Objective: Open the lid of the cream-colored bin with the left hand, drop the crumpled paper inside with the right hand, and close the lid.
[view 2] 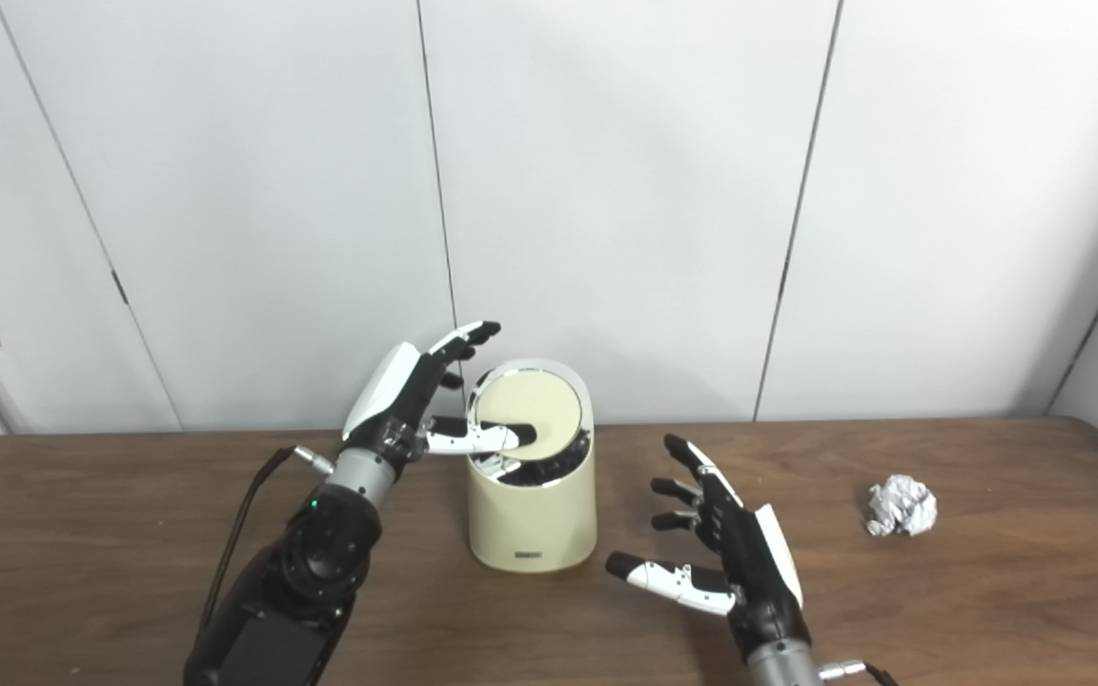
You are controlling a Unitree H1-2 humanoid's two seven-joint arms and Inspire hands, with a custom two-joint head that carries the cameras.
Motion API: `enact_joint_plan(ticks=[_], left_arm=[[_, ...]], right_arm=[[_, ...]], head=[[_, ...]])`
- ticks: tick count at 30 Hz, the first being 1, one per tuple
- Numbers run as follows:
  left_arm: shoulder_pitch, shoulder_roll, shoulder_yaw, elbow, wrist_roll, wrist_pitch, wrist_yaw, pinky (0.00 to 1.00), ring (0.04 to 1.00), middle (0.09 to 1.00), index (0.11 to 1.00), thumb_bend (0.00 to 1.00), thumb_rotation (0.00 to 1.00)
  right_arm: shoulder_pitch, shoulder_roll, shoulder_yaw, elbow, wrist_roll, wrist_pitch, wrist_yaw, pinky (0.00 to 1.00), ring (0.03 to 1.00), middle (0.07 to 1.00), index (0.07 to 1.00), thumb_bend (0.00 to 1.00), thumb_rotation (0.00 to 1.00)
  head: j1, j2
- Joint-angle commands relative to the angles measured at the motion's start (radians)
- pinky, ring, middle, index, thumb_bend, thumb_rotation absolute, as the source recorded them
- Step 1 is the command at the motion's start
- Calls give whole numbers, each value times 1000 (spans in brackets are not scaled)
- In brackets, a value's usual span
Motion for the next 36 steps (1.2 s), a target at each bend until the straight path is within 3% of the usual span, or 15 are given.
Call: enact_joint_plan(ticks=[1,10,15,20,28,32,36], left_arm=[[-64,6,-7,-41,47,10,38,680,868,914,929,892,250],[-69,16,-48,-40,132,29,62,660,864,924,938,925,181],[-69,29,-86,-46,213,58,72,698,866,919,941,942,143],[-74,45,-124,-62,281,95,45,749,892,942,955,963,127],[-91,96,-238,-71,462,149,-1,768,933,967,973,1000,103],[-88,118,-267,-68,480,140,-44,764,938,970,974,1000,84],[-86,137,-282,-64,473,126,-94,834,972,962,964,1000,59]], right_arm=[[-37,3,-1,-39,14,-18,0,644,806,931,891,811,275],[-36,4,1,-50,8,-15,-5,639,806,929,888,802,255],[-35,6,-2,-57,16,-9,-3,646,808,927,887,814,272],[-33,6,2,-68,14,1,-1,639,798,929,884,804,251],[-31,4,1,-85,11,10,-2,631,790,922,884,810,260],[-27,4,-4,-100,22,28,0,632,795,926,887,810,249],[-24,-1,-6,-106,23,32,0,637,801,927,890,814,266]], head=[[-1,0],[-2,9],[0,15],[0,21],[-2,34],[-4,37],[-4,43]])
